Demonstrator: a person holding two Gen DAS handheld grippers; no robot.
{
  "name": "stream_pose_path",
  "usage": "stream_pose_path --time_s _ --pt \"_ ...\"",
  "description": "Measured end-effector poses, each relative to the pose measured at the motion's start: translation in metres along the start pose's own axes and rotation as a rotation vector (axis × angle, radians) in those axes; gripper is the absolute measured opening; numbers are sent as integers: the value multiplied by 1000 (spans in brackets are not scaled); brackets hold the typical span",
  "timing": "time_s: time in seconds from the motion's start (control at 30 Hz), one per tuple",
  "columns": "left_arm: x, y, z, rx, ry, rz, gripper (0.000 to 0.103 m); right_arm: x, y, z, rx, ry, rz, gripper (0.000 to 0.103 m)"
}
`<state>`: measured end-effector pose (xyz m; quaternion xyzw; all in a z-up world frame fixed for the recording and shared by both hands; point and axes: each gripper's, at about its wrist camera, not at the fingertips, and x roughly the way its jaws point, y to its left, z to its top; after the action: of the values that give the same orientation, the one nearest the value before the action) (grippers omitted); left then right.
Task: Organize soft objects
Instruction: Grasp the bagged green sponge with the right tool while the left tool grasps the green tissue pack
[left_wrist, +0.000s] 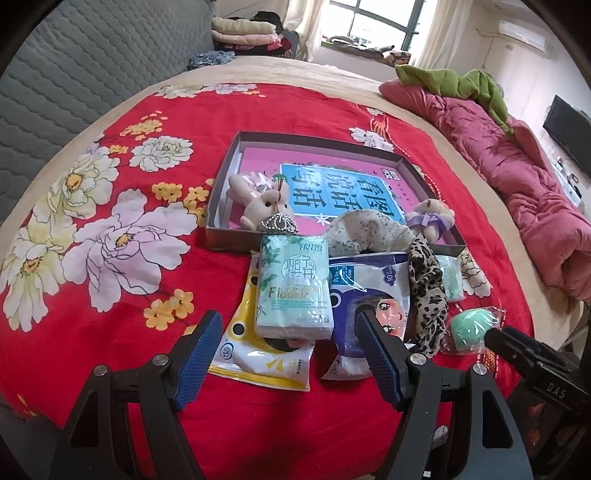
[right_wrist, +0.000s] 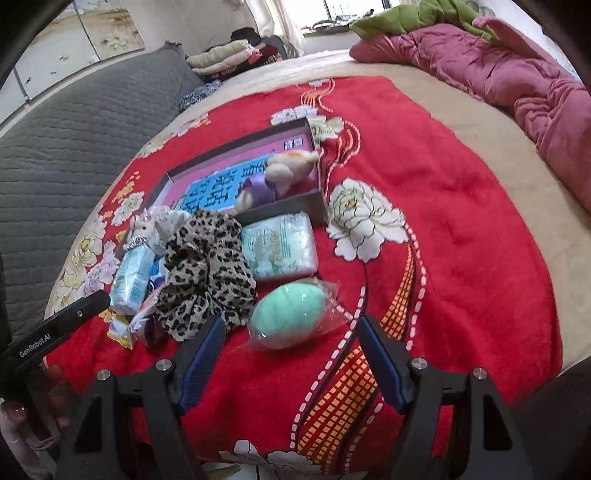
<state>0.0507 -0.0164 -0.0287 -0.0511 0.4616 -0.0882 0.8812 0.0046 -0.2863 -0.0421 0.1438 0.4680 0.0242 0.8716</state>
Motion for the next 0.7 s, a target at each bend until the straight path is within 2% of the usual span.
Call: stream_pose_path --time_s 0.2,0.3,0.37,0.5,0.7 --pt "10 -2 1 1 7 5 76 14 -9 0 57 39 37 73" --pt "15 -1 2 -4 6 3 76 22 -13 0 93 67 70 63" --pt "18 0 2 -8 9 7 76 27 -13 -1 103 85 91 60" --pt "23 2 2 -6 8 20 76 34 -7 0 82 89 105 50" --pt "31 5 6 -18 5 12 76 44 -4 8 48 68 94 47"
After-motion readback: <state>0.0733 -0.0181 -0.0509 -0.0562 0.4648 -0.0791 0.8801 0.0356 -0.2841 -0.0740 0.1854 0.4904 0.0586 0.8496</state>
